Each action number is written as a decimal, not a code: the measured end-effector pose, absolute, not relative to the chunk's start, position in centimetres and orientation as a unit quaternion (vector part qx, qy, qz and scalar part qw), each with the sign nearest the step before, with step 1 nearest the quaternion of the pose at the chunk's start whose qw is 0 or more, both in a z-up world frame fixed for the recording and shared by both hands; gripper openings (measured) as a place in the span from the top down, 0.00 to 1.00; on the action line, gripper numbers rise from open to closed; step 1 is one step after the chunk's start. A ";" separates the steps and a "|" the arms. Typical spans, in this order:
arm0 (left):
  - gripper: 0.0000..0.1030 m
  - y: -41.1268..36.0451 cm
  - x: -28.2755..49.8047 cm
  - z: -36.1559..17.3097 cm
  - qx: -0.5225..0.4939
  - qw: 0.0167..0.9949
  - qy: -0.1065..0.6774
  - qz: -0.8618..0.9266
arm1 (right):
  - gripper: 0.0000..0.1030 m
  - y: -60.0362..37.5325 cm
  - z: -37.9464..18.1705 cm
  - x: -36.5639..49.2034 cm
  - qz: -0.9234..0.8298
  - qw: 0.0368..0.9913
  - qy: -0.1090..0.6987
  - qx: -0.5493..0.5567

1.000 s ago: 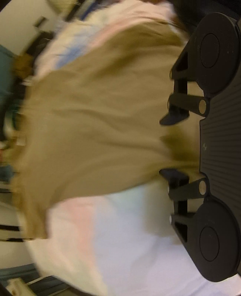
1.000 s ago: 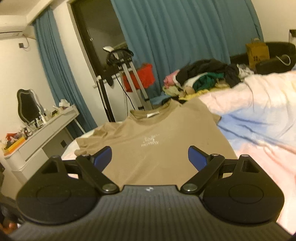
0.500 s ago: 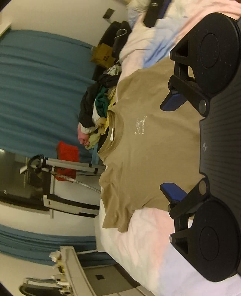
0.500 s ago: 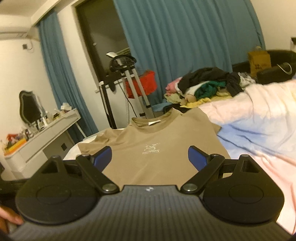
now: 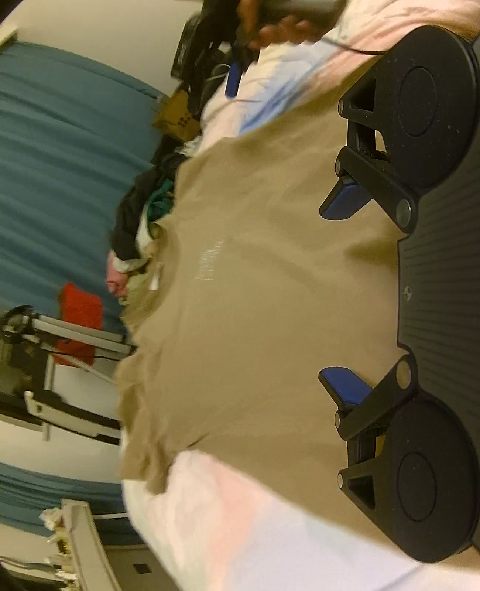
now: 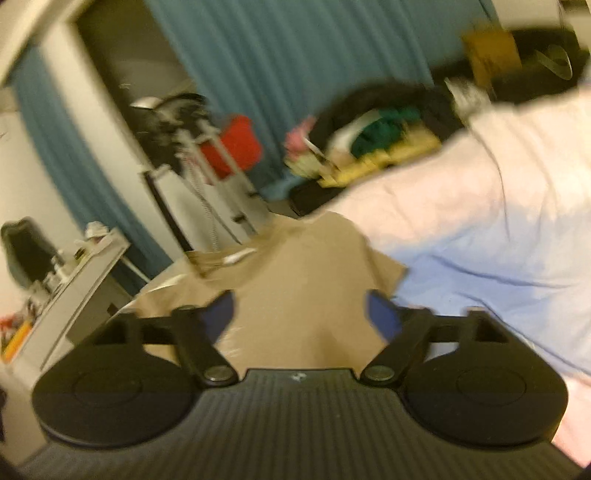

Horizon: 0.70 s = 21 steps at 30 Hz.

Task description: Fold clothes

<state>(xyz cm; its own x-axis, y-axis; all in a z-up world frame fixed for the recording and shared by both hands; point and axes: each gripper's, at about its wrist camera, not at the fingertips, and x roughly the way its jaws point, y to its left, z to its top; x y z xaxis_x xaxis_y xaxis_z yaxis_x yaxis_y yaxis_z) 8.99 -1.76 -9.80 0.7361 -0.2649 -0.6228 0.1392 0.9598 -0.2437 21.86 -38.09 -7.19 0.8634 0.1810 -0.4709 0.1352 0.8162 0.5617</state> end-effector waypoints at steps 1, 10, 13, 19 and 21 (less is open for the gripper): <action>0.14 -2.0 9.2 -10.4 -0.089 0.926 0.350 -0.108 | 0.36 -39.3 -8.6 23.1 0.011 0.906 0.267 0.329; 0.14 -2.4 11.4 -11.8 -0.115 0.924 0.347 -0.111 | 0.69 -44.7 -17.0 27.6 -0.004 0.853 0.258 0.453; 0.13 -2.5 11.6 -11.7 -0.119 0.923 0.349 -0.111 | 0.71 -44.6 -17.6 28.9 0.007 0.856 0.251 0.452; 0.13 -2.3 11.6 -11.3 -0.131 0.921 0.349 -0.111 | 0.95 -42.2 -15.0 30.2 0.028 0.899 0.233 0.369; 0.13 -2.2 11.5 -11.1 -0.137 0.920 0.349 -0.110 | 0.95 -42.1 -13.3 30.1 0.024 0.909 0.220 0.353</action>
<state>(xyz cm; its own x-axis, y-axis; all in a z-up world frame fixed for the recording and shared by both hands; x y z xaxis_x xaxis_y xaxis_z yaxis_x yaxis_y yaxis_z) 11.48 -2.19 -11.13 0.7320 -0.2988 -0.6123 0.1075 0.9381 -0.3294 30.11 -42.08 -13.27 0.9025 0.1980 -0.3824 0.1118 0.7499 0.6521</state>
